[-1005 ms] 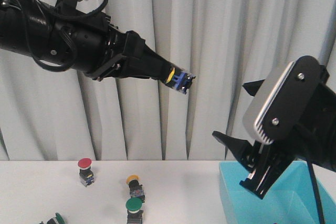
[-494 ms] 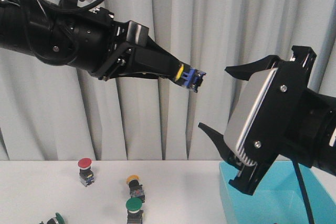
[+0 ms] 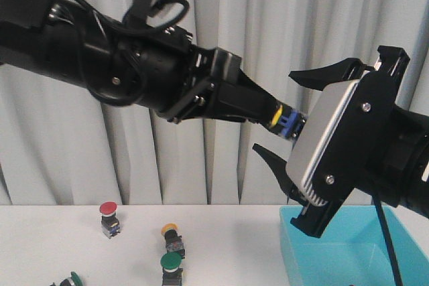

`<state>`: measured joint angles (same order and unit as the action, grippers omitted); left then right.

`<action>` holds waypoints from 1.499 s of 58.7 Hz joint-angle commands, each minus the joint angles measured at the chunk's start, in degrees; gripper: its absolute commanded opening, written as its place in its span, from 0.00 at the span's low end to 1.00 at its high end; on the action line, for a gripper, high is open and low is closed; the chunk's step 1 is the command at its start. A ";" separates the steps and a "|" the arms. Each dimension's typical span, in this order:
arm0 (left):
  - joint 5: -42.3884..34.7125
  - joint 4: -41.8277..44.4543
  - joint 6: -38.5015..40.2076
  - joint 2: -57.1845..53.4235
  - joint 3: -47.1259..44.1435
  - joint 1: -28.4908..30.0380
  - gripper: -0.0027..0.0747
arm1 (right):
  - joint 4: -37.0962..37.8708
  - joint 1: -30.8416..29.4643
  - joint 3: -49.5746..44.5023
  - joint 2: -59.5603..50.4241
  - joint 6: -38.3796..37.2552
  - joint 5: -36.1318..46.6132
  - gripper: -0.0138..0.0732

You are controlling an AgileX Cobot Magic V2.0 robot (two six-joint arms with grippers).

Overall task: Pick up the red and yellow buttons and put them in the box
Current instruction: 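Grasp the yellow button's base with the right gripper, release left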

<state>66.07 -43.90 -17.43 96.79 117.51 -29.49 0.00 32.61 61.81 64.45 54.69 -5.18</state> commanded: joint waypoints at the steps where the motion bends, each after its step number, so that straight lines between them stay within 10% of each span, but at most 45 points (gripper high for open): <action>1: -3.59 -3.20 0.23 -1.75 1.56 -1.29 0.04 | 0.33 0.09 1.84 -0.88 0.32 5.18 0.84; 12: -3.76 -2.99 0.11 -1.64 1.56 -2.10 0.04 | 0.33 0.00 1.84 -0.88 0.32 4.62 0.76; 34: -3.56 -2.99 0.00 -1.64 1.56 -2.10 0.04 | 0.00 0.00 1.84 -0.88 0.25 0.29 0.15; 53: -3.25 -3.04 -4.85 -1.64 1.56 -2.15 0.10 | 0.00 0.00 1.84 -0.88 0.16 0.05 0.15; 88: -3.82 -3.18 -12.60 -1.64 1.56 -2.15 0.89 | 0.00 0.00 1.84 -0.88 0.02 -1.35 0.15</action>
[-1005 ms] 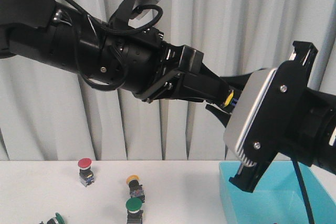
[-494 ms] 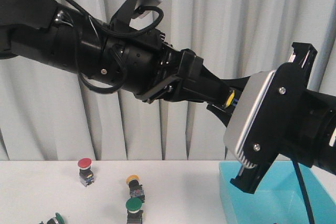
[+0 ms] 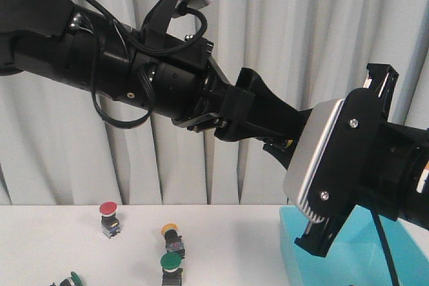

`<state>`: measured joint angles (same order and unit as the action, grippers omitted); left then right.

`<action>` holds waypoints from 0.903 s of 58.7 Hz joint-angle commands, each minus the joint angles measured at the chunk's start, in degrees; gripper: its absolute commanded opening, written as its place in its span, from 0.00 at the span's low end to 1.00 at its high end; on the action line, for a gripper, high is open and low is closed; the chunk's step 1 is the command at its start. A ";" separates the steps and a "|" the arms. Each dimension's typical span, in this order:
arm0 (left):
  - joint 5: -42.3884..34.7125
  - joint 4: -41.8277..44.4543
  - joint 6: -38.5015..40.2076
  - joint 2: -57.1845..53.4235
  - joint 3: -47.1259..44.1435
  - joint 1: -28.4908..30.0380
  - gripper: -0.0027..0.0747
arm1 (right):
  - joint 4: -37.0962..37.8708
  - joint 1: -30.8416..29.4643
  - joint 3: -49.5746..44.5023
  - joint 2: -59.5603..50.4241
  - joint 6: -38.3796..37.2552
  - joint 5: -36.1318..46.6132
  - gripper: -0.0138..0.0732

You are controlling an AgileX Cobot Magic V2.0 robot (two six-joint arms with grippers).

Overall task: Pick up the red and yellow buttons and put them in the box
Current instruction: 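Grasp the yellow button's base with the right gripper, release left, then lower the yellow button into the blue box and open the right gripper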

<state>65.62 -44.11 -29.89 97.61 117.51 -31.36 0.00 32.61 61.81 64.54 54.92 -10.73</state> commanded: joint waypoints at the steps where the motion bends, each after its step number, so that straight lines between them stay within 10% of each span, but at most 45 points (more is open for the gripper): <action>1: -3.37 -2.98 0.02 -2.47 1.56 -0.29 0.90 | 0.00 0.00 1.84 -0.97 -0.20 4.09 0.15; 27: -2.77 16.19 1.52 -6.79 11.06 2.42 0.68 | 0.00 -0.06 1.84 -2.18 -3.32 3.56 0.16; 35: -1.40 34.88 5.56 -11.52 11.55 2.89 0.49 | 0.00 -1.52 1.84 -3.91 -6.66 7.97 0.16; 44: 4.19 51.63 10.53 -15.22 11.55 2.89 0.05 | -0.57 -7.26 1.91 -5.08 -14.13 13.90 0.16; 53: 5.69 54.85 15.67 -18.04 11.55 2.84 0.02 | -7.01 -16.64 1.91 -4.85 -22.42 14.86 0.17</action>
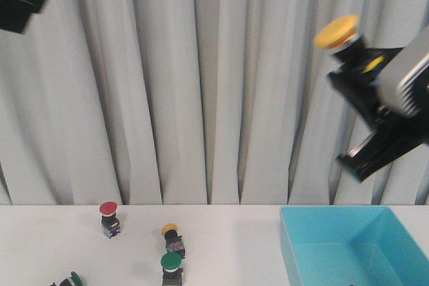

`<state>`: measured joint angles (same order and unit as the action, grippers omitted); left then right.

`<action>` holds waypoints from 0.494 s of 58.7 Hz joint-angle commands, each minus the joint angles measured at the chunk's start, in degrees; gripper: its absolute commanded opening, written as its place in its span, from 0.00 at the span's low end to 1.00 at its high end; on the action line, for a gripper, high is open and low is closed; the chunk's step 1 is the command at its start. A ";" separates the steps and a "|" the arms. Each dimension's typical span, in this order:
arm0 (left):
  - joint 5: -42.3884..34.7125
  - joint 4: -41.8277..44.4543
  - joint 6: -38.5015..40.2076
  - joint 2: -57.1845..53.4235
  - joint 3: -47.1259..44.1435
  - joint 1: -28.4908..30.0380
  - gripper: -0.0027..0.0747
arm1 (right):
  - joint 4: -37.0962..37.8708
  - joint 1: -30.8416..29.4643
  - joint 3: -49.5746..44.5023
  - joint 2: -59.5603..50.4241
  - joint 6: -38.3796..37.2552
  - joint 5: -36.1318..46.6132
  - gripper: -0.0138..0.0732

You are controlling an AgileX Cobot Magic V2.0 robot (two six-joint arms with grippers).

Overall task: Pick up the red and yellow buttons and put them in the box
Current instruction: 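Lower the yellow button into the blue box and open the right gripper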

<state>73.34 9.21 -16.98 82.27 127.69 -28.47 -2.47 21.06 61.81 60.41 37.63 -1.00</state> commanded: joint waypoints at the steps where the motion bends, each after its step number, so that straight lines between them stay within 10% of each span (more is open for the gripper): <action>1: -2.03 1.59 2.70 -2.76 1.38 -0.05 0.02 | -5.51 -5.96 1.91 -0.42 -6.11 4.78 0.17; 29: -2.02 2.41 2.23 -6.20 -13.00 -0.05 0.03 | -22.00 -22.68 1.80 22.76 -13.14 -23.19 0.18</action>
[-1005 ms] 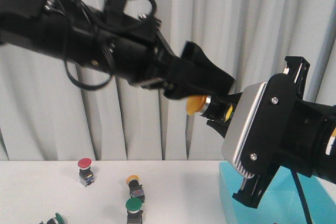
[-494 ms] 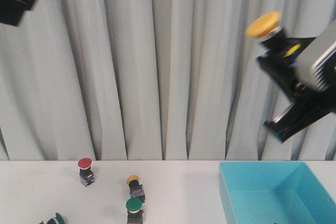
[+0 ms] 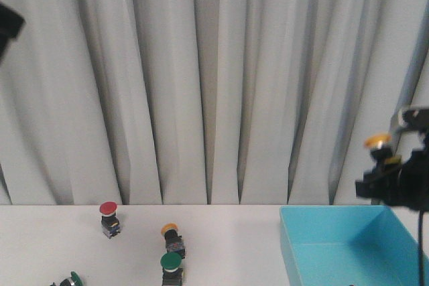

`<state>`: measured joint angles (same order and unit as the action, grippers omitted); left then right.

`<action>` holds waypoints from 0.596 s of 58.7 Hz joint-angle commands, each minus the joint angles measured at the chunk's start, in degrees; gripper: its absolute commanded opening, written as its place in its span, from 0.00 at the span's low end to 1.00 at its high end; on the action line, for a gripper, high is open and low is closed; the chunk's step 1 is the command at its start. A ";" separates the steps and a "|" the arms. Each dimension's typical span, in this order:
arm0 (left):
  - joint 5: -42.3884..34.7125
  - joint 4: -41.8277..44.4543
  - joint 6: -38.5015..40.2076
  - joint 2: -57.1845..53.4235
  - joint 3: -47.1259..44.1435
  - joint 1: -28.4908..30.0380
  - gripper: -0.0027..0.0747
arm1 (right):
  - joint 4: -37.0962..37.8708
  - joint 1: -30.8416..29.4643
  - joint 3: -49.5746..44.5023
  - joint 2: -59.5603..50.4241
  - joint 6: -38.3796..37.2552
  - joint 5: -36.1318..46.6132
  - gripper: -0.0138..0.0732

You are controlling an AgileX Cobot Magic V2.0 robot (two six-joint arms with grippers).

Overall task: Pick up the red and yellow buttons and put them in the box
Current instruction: 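Lower the yellow button into the blue box and open the right gripper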

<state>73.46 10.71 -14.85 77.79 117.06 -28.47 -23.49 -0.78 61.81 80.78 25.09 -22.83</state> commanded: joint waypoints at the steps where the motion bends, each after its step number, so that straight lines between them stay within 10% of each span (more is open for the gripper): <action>1: -2.14 0.91 0.10 -1.72 -2.85 -0.05 0.03 | -0.85 -0.84 1.80 3.18 -0.60 -2.00 0.18; 35: -2.79 0.91 0.03 -2.23 -6.84 -0.05 0.03 | 0.72 1.06 1.80 22.34 5.77 -11.87 0.21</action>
<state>73.52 11.06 -15.01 77.05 109.23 -28.47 -22.22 -0.78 61.81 105.12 28.08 -34.77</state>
